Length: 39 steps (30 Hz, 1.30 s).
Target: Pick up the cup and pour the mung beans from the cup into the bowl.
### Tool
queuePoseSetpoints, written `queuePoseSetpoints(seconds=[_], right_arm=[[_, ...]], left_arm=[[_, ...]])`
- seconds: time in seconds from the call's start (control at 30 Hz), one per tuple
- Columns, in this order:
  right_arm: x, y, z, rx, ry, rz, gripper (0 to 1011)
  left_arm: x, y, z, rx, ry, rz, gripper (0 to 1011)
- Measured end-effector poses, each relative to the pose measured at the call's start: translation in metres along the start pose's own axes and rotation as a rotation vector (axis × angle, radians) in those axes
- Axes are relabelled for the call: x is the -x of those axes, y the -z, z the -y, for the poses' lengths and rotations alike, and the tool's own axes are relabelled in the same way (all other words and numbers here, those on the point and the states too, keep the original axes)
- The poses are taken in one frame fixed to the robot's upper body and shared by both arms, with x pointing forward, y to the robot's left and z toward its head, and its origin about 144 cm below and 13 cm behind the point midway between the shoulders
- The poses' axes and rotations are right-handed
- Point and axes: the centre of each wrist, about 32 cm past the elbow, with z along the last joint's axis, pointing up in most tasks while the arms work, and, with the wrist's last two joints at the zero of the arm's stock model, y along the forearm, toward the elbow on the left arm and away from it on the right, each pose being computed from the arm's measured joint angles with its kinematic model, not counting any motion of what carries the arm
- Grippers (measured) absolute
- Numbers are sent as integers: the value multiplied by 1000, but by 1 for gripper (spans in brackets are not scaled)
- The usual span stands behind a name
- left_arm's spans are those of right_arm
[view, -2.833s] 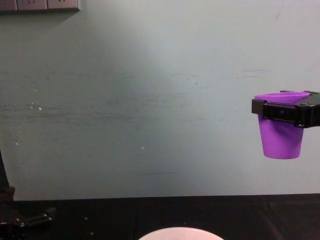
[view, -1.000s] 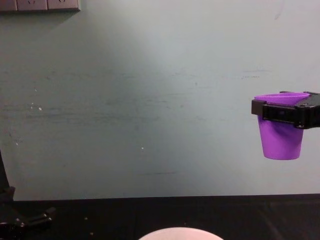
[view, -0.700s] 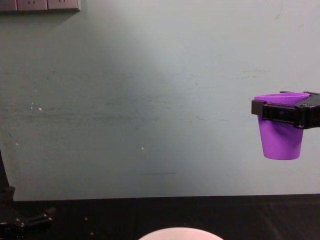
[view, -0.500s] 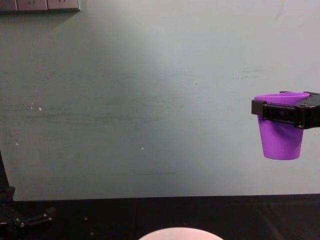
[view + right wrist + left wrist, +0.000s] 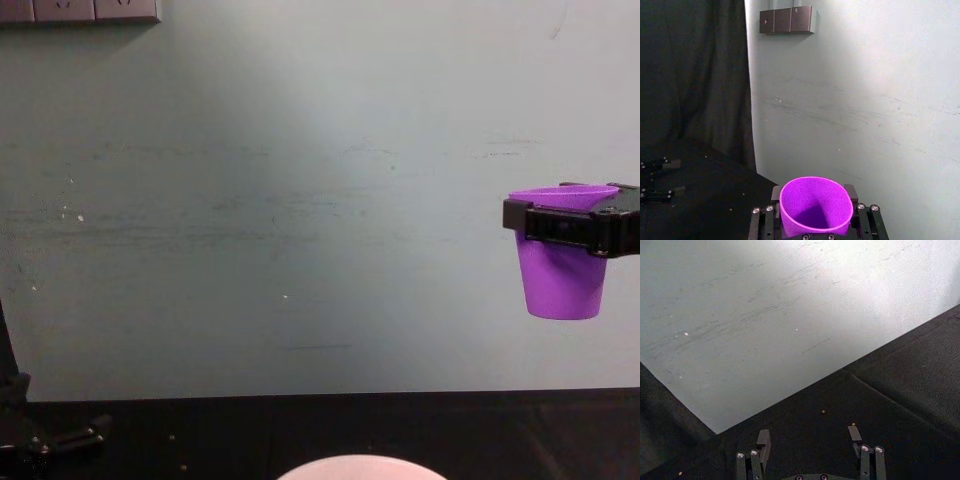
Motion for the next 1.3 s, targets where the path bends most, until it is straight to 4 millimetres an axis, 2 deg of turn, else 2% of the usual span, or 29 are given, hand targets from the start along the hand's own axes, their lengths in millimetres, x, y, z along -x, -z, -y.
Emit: queuePoseSetpoints(seconds=[1.3], right_arm=[[0, 0, 0, 0, 0, 0, 756]], left_arm=[[0, 0, 0, 0, 0, 0, 1011]])
